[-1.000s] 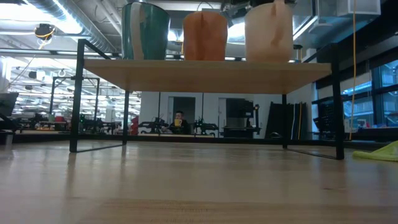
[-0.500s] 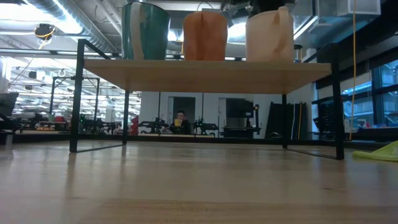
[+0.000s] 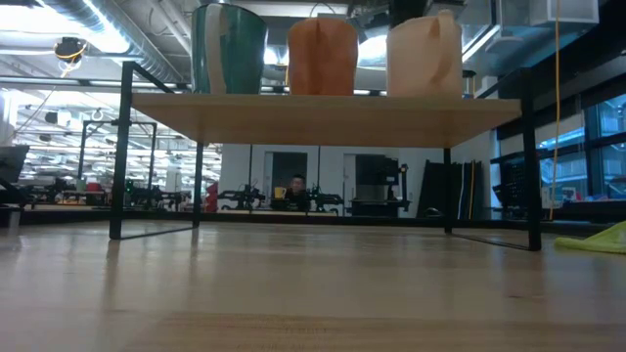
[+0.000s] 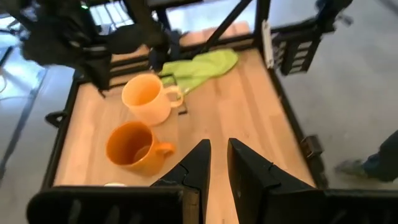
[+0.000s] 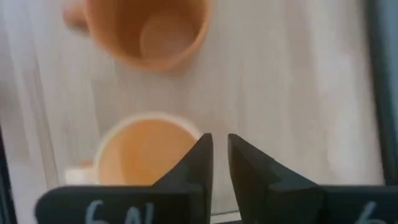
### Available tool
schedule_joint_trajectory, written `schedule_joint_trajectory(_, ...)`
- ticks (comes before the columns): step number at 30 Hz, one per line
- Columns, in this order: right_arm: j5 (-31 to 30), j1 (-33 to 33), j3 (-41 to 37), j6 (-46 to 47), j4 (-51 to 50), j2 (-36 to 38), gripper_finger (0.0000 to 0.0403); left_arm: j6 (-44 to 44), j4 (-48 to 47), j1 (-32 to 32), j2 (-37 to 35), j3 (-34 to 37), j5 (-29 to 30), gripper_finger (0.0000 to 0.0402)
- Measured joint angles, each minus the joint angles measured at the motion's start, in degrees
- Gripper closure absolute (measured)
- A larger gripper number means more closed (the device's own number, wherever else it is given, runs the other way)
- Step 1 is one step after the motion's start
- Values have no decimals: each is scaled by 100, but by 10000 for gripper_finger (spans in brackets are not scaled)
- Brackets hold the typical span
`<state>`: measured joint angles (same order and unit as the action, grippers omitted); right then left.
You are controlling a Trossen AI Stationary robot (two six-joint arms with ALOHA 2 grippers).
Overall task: Stack small to large cups/mugs on shelf
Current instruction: Return to Home Position
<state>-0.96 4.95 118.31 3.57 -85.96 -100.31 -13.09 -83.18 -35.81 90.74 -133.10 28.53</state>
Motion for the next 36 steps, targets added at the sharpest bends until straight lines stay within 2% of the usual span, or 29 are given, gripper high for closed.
schedule_joint_trajectory(5,-34,-115,1078,403,-136,2,352,-21,370,0,-289,0,47,353)
schedule_joint_trajectory(8,240,-209,1595,823,-297,5,352,-523,533,0,-415,0,200,353)
schedule_joint_trajectory(11,433,-295,1575,1301,74,164,352,-941,601,0,-480,-4,52,353)
schedule_joint_trajectory(14,748,-297,1619,1638,21,277,352,-1005,777,-3,-463,-3,62,353)
schedule_joint_trajectory(16,1202,-291,1670,1858,98,360,352,-1016,951,11,-457,-2,86,353)
schedule_joint_trajectory(21,3259,-297,1669,2357,510,712,352,-1177,947,-2,-465,-2,-65,353)
schedule_joint_trajectory(23,3552,-393,1641,2638,554,874,352,-1357,851,-126,-456,-2,-306,353)
schedule_joint_trajectory(27,3901,-478,1658,2273,1172,1185,352,-874,1039,-45,-562,9,-885,353)
schedule_joint_trajectory(33,3800,-486,1562,913,1291,1832,352,-642,778,81,-1302,119,-854,353)
schedule_joint_trajectory(36,3853,-489,1257,389,1317,2324,352,-50,1404,-26,-1727,670,-854,353)
